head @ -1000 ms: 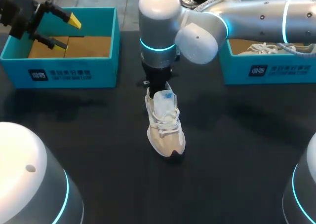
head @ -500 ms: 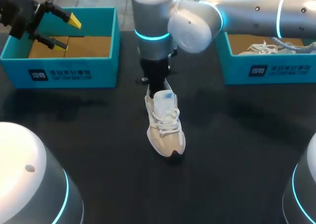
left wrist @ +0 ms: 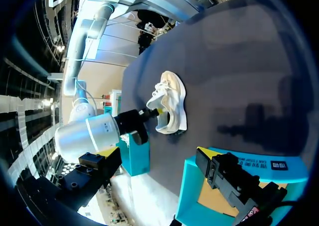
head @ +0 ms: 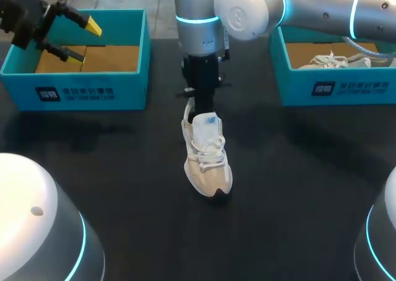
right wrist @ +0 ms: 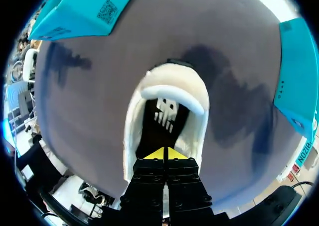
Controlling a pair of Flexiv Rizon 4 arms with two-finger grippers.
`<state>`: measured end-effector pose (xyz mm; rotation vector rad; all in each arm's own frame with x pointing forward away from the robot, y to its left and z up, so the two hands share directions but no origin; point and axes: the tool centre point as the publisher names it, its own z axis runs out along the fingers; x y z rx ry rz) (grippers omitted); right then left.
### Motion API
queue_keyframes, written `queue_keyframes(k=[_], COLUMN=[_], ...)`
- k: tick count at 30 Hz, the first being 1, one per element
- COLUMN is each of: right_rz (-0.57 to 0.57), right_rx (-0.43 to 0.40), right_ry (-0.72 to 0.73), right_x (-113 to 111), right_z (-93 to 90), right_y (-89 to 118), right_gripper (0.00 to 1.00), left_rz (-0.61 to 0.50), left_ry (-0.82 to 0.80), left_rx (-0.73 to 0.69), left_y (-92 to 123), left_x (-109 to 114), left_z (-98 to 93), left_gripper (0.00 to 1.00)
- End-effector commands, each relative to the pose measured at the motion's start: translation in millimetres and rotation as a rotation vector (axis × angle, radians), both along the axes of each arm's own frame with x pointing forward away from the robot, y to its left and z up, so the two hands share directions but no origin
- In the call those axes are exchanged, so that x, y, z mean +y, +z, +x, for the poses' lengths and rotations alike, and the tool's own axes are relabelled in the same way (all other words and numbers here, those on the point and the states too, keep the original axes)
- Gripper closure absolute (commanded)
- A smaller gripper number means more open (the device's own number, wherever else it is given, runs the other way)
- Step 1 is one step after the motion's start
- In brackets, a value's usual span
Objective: Take the shoe out of the shoebox, open the shoe tongue, remove and reinsert the insole, then place the shoe into the shoebox
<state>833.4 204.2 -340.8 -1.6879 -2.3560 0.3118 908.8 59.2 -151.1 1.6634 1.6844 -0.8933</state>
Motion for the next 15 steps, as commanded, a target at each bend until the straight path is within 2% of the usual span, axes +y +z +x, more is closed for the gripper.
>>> queue_keyframes(k=[1,9,15], right_rz=[-0.027,-0.033,-0.046], right_rx=[0.054,0.074,0.083], right_ry=[-0.022,-0.063,-0.084], right_x=[6.7,15.2,11.1], right_z=[0.9,-12.8,-19.7], right_y=[3.0,2.2,-3.0], right_gripper=[1.0,1.0,1.0], left_rz=[0.003,0.003,0.003], left_ry=[0.001,0.001,0.001], left_rx=[-0.001,-0.001,-0.001], left_y=[0.5,0.5,0.5], left_x=[-0.1,-0.1,-0.1], left_z=[-1.3,-1.3,-1.3], left_gripper=[0.0,0.0,0.0])
